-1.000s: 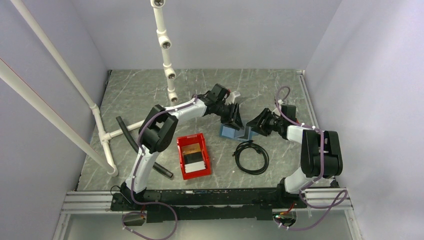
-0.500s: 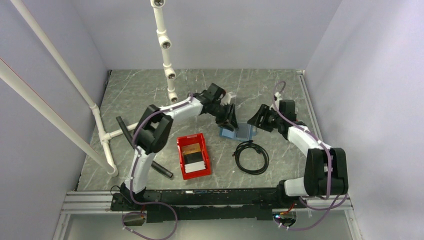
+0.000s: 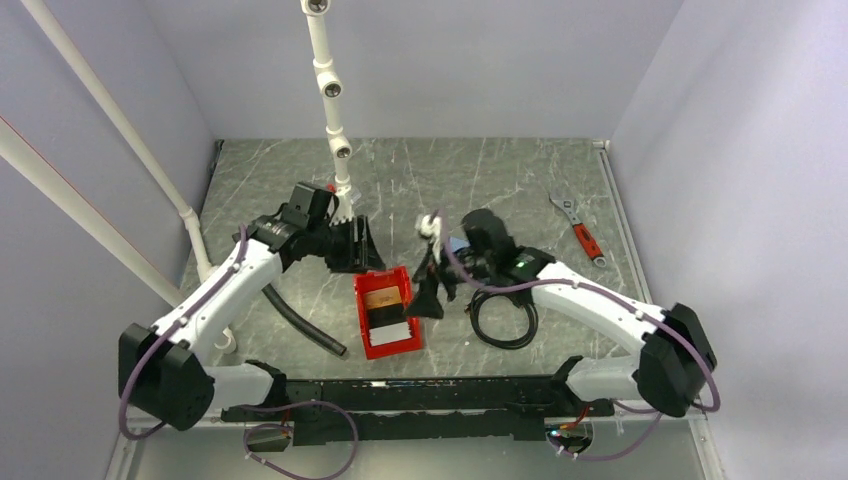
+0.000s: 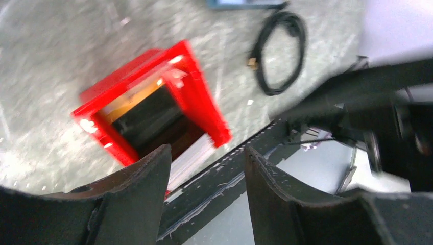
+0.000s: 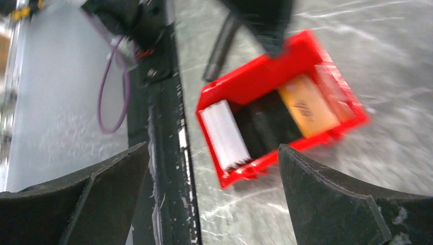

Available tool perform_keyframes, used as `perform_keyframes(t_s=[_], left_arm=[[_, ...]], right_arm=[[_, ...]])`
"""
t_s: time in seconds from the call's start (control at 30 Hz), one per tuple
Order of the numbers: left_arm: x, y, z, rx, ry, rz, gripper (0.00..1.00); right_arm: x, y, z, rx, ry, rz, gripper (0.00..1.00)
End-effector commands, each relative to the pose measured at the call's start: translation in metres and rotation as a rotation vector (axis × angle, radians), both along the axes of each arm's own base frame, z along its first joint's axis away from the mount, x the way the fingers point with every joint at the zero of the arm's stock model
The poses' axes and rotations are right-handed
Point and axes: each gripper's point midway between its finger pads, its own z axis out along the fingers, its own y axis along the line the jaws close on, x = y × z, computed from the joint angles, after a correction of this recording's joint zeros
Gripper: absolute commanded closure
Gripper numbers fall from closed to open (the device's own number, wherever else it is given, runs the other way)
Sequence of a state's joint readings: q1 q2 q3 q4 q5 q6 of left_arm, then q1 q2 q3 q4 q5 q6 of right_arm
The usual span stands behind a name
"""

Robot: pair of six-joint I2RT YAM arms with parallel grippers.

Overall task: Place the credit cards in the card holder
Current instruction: Turn over the card slot in the card holder, then pick up the credit card from the storage box.

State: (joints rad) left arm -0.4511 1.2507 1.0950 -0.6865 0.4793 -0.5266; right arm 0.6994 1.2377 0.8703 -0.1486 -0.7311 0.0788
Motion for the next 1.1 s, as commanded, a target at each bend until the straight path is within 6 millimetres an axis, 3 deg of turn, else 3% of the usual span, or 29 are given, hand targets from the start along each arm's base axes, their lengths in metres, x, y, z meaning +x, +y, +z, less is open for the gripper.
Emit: perform_keyframes(t_s=[0.0, 0.1, 0.3, 0.5, 0.73, 0.9, 1.07], left_arm=[[-0.002, 0.031, -0.053, 0.112, 0.149, 0.132, 0.41], [-0.003, 0.037, -0.071, 0.12, 0.202, 0.168, 0.41], [-0.01, 0.038, -0.096, 0.101, 0.242, 0.191, 0.42], [-0.012, 0.042, -0.105, 0.123, 0.232, 0.181, 0.5], [-0.009, 0.046, -0.111, 0.147, 0.214, 0.191, 0.53], [-0.008, 0.047, -0.112, 0.15, 0.208, 0.196, 0.54], [-0.009, 0.048, -0.113, 0.153, 0.212, 0.194, 0.54]], right_arm=[[-0.028, 0.032, -0.017, -0.025, -0.17, 0.237, 0.0], [-0.037, 0.047, -0.035, -0.096, -0.199, 0.337, 0.0], [-0.033, 0.068, -0.069, -0.268, -0.177, 0.433, 0.0], [-0.048, 0.078, -0.093, -0.343, -0.132, 0.514, 0.01], [-0.058, 0.076, -0.122, -0.451, -0.098, 0.552, 0.04], [-0.062, 0.078, -0.131, -0.451, -0.071, 0.555, 0.05], [-0.067, 0.076, -0.127, -0.442, -0.057, 0.559, 0.09]])
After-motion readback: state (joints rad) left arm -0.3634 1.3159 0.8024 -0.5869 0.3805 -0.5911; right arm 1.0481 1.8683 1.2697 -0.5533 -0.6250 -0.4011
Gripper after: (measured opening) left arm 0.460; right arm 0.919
